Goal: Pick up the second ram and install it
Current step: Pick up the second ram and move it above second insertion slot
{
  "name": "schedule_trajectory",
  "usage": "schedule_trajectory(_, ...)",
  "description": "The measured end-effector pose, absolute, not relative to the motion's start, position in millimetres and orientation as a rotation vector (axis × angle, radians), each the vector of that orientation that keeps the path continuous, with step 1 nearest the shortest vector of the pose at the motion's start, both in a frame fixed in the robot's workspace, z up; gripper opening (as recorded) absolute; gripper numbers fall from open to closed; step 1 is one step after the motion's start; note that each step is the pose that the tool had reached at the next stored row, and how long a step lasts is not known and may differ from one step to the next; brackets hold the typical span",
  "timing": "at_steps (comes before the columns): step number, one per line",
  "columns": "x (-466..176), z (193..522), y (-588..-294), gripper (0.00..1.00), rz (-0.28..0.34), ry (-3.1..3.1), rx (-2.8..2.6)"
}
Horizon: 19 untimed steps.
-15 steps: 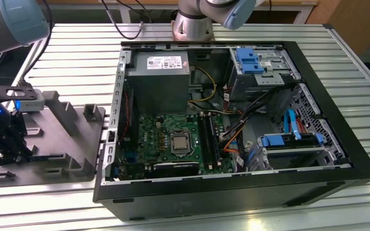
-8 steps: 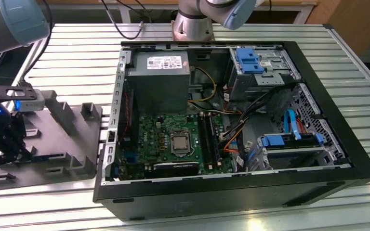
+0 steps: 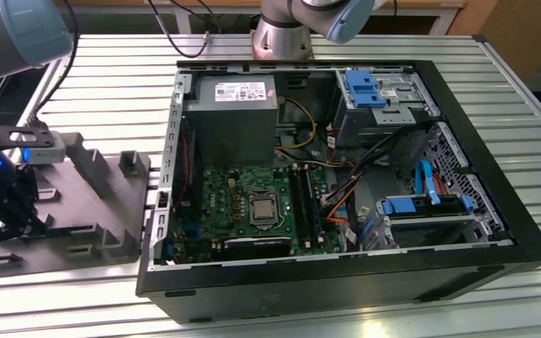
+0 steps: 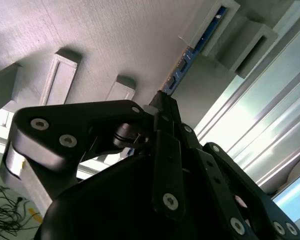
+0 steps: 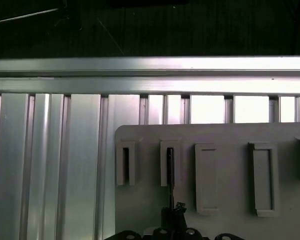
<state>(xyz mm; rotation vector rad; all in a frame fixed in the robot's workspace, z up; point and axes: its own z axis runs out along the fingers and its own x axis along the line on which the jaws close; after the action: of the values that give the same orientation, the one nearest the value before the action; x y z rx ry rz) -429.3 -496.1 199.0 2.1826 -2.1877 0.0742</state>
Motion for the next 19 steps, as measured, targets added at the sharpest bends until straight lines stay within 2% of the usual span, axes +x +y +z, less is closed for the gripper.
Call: schedule_trajectory(19,-429.3,200.3,-496.1,0.12,0.073,-2.214,2.156)
